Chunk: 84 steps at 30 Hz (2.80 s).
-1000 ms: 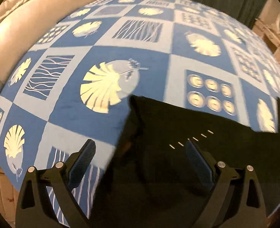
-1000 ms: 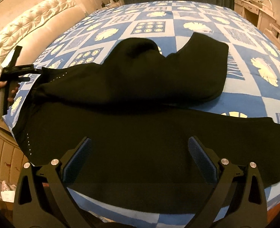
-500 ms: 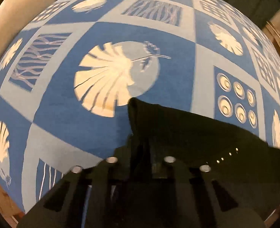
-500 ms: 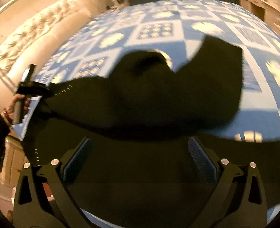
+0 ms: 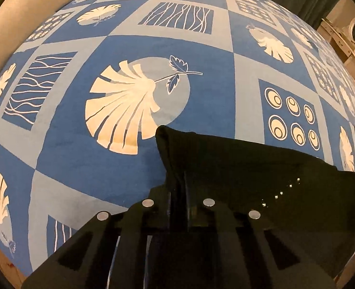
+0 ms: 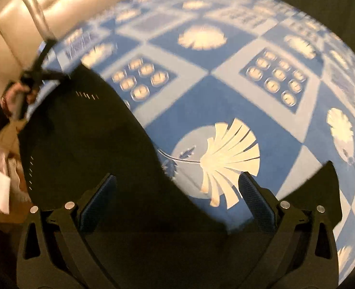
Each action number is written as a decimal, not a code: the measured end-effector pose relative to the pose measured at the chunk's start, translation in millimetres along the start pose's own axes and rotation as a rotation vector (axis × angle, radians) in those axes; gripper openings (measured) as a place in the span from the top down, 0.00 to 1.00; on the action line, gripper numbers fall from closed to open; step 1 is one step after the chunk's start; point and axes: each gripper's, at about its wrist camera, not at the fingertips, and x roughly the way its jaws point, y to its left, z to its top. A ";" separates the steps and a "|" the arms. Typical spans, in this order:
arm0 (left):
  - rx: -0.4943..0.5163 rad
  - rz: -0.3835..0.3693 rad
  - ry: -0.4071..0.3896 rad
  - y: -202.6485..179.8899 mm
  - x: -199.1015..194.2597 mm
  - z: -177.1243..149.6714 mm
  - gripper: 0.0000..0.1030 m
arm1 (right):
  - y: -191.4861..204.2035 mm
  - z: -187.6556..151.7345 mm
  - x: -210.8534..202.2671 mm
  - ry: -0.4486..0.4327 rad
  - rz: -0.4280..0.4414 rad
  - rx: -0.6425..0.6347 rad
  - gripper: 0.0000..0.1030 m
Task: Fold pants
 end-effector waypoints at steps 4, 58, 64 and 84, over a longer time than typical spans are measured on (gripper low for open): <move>0.003 -0.018 0.001 3.4 4.0 0.4 0.87 | -7.5 -6.7 27.9 0.135 0.182 0.096 0.79; -0.208 -0.422 -0.158 20.6 -119.3 -264.6 0.74 | 86.4 -325.8 -67.9 -0.585 0.129 0.894 0.16; -0.191 -0.346 -0.108 4.0 -91.7 -253.4 0.64 | 44.5 -270.8 -85.3 -0.554 -0.079 0.838 0.16; -0.134 -0.304 -0.153 -47.8 -79.3 -247.2 0.19 | -103.7 -52.1 49.2 0.005 -0.648 0.624 0.39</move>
